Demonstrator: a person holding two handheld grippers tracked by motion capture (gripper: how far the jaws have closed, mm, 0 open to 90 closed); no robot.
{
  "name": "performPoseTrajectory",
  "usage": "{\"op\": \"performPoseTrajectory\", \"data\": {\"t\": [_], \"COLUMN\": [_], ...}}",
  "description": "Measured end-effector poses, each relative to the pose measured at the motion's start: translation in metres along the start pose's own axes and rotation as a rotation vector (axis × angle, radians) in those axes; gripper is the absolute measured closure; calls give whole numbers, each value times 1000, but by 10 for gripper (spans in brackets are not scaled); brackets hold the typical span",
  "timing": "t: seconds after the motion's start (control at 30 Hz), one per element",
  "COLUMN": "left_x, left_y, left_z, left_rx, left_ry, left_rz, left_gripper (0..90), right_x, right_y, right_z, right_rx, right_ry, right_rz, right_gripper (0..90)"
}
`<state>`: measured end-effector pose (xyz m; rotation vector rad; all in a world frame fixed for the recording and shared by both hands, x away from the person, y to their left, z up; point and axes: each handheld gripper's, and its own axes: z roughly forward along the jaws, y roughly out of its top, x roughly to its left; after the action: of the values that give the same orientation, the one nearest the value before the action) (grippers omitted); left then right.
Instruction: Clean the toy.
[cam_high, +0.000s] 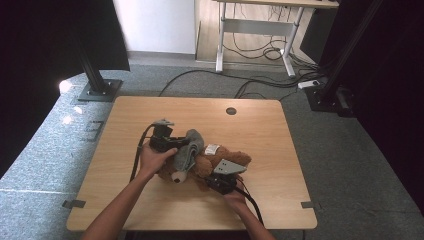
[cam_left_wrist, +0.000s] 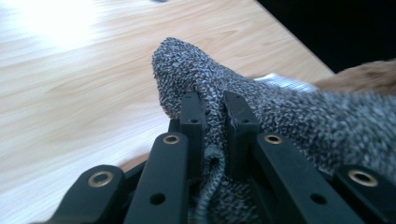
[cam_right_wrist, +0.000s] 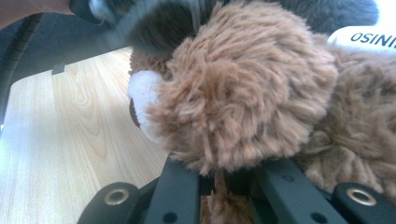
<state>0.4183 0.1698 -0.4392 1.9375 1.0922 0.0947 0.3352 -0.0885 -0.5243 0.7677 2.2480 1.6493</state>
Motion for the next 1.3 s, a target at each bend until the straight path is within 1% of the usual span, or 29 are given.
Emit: {"op": "performPoseTrajectory", "data": {"t": [0.07,0.1,0.13,0.17,0.2,0.23,0.27,0.33,0.43,0.53,0.6,0.63,0.67,0.73,0.77,0.83,0.87,0.9,0.93,1.0,1.1,1.13,1.17,1.2,1.3], "left_x": [13,17,22,30,32,32,32,31,28,23,19,17,15,15,14,14,14,14,14,14,13,13,13,13,13], "left_y": [-8,-10,-14,-20,-24,-24,-29,-30,-32,-36,-41,-43,-50,-53,-55,-59,-60,-62,-63,-64,-65,-65,-65,-65,-66], "left_z": [-10,-14,-20,-29,-33,-33,-34,-34,-31,-26,-26,-26,-25,-25,-25,-24,-25,-25,-25,-25,-25,-25,-25,-25,-24], "left_rx": [-19,-25,-34,-52,-62,-62,-64,-66,-69,-81,-99,-109,-135,-142,-151,-164,-168,-172,-177,-186,-188,-188,-189,-191,-194], "left_ry": [1,6,13,17,12,12,9,9,8,11,20,26,24,24,26,30,25,21,21,26,28,29,29,28,29], "left_rz": [-35,-39,-54,-73,-76,-76,-73,-71,-57,-39,-19,-8,-6,-5,-2,2,0,1,1,8,13,15,15,15,15], "left_gripper": [791,791,791,791,791,790,790,790,791,791,792,791,792,792,792,793,792,792,792,792,793,793,793,793,793], "right_x": [1,1,1,1,1,1,1,2,2,1,1,1,0,1,1,1,0,-3,-3,-9,-23,-33,-33,-38,-51], "right_y": [-1,-1,-1,-1,-1,-1,-1,-1,-1,-1,0,1,3,4,4,7,8,13,13,20,35,46,46,51,64], "right_z": [0,0,0,1,1,1,1,1,0,-3,-7,-10,-17,-28,-28,-41,-47,-63,-63,-76,-86,-88,-88,-88,-80], "right_rx": [-3,-2,0,-3,-3,-3,-4,-3,-4,-5,-7,-6,-3,-8,-8,-22,-29,-47,-47,-57,-65,-68,-68,-65,-44], "right_ry": [3,3,2,3,2,2,3,2,3,7,1,-1,-4,-24,-24,-42,-51,-82,-82,-120,-180,-202,-202,-208,-206], "right_rz": [1,0,-1,0,0,0,1,-1,4,12,5,1,8,0,0,-3,-3,-9,-9,-9,2,14,14,21,42], "right_gripper": [845,846,846,846,846,846,846,846,841,785,745,694,629,590,590,550,540,520,520,498,473,457,457,451,435]}}
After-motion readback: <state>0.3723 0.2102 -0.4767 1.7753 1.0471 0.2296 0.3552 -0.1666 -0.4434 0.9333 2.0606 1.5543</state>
